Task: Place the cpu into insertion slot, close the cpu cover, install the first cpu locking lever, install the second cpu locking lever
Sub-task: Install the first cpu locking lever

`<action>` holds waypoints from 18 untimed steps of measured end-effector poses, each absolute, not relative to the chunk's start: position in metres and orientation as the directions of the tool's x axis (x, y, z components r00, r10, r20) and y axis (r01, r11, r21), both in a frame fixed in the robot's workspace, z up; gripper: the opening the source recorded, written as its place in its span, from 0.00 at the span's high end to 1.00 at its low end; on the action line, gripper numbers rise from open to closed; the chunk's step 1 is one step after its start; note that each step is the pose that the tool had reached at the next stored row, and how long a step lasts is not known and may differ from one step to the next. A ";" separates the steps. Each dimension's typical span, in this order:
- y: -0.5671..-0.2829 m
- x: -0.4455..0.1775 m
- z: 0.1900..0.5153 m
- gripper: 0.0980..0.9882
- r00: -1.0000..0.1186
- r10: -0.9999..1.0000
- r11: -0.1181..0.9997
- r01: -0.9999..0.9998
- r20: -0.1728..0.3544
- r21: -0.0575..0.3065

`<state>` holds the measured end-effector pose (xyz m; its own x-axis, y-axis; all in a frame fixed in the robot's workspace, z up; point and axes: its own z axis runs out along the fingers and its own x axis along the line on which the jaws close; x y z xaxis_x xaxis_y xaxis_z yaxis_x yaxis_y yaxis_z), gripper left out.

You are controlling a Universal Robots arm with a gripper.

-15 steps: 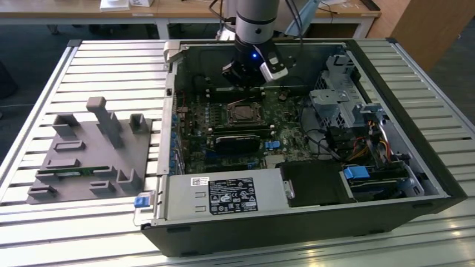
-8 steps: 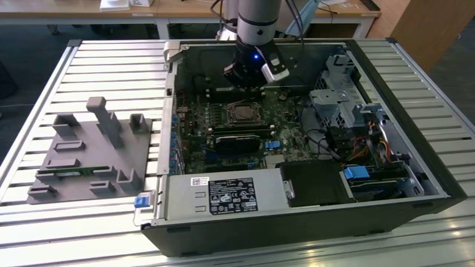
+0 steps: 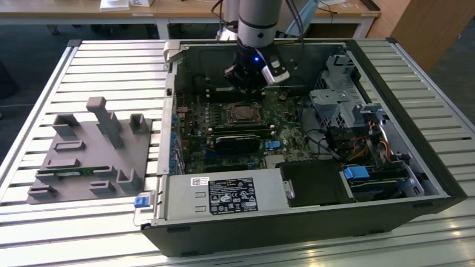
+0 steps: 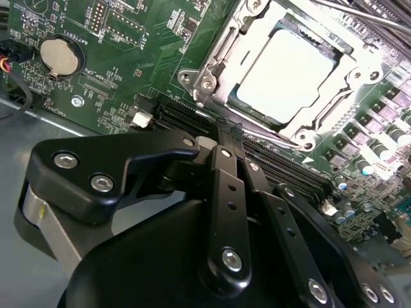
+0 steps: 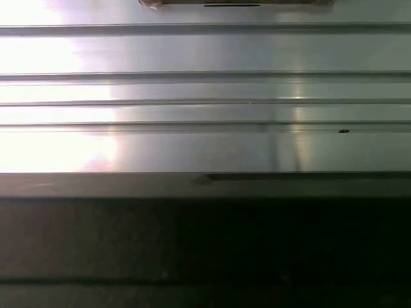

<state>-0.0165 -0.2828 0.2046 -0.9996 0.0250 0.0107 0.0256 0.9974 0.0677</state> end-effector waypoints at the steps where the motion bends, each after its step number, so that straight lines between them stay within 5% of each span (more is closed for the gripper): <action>1: -0.283 -0.016 0.204 0.99 -1.000 0.025 0.997 0.026 0.011 0.068; 18: -0.283 -0.016 0.199 0.99 -1.000 0.025 0.998 0.026 0.011 0.065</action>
